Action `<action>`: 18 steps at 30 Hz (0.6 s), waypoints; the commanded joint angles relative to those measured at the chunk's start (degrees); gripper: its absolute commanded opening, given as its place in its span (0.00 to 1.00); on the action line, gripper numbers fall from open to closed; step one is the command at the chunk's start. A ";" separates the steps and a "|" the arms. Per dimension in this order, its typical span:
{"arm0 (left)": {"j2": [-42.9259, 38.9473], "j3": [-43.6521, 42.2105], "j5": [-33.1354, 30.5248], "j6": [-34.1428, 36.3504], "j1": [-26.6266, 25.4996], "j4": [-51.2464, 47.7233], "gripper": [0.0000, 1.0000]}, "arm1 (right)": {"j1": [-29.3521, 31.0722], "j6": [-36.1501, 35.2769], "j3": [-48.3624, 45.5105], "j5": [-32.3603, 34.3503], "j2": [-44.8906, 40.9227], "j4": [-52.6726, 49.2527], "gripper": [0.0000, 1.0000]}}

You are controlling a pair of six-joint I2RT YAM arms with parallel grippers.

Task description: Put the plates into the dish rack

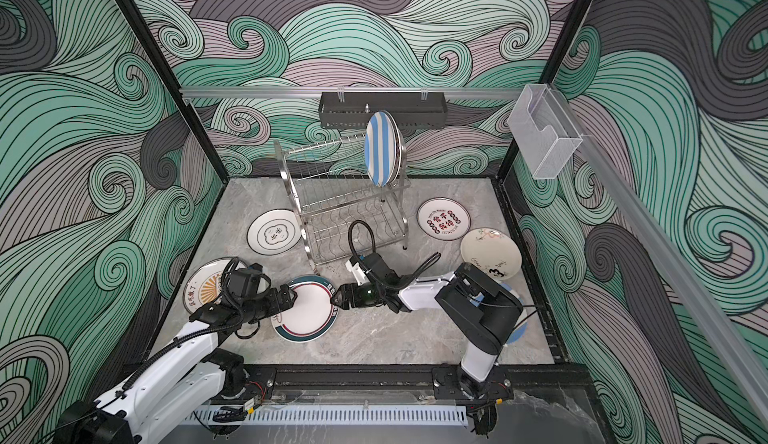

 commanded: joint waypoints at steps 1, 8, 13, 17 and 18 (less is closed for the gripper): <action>0.78 0.26 6.34 0.25 0.32 2.44 0.98 | 0.82 0.15 0.78 -1.24 2.48 0.20 0.76; 1.99 0.21 9.67 1.91 0.33 1.73 0.99 | 1.02 1.03 -0.17 -0.68 3.82 1.56 0.62; 0.84 -0.28 9.95 1.60 0.39 2.09 0.99 | 1.00 1.47 -0.68 -0.14 3.88 1.51 0.54; 0.18 -0.94 10.73 0.92 0.29 2.65 0.99 | 0.91 1.47 -1.06 0.25 3.35 1.58 0.45; 0.06 -1.12 11.14 0.81 0.23 2.79 0.99 | 0.92 1.58 -1.22 0.34 3.23 1.68 0.44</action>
